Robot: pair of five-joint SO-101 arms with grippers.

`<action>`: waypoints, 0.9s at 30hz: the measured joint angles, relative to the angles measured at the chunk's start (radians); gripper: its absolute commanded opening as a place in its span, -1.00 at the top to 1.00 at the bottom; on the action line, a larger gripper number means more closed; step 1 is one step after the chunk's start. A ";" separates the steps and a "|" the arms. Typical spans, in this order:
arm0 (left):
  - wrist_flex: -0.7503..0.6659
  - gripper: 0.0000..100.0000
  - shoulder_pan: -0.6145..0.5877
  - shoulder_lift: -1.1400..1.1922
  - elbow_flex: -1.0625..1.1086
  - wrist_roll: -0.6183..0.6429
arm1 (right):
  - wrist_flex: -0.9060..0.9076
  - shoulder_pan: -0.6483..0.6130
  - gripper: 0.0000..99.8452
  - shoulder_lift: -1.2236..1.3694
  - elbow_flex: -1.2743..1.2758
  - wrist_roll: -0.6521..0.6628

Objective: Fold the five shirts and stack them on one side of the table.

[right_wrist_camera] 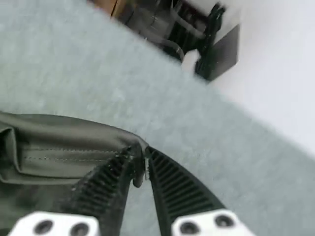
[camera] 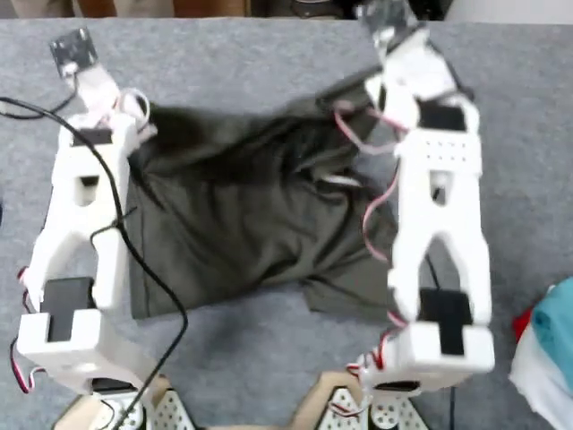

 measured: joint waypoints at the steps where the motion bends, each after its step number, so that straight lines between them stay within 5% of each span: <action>1: 0.038 0.96 0.000 0.005 -0.048 0.011 | 0.012 0.000 0.99 0.038 -0.084 0.000; 12: 0.164 0.96 -0.003 0.011 -0.224 0.038 | 0.025 -0.061 0.99 0.494 -0.807 0.006; 22: 0.164 0.96 -0.003 0.011 -0.224 0.038 | -0.012 -0.104 0.99 0.921 -1.295 0.170; 27: 0.164 0.96 -0.003 0.058 -0.224 0.038 | 0.163 -0.104 0.99 0.997 -1.439 0.176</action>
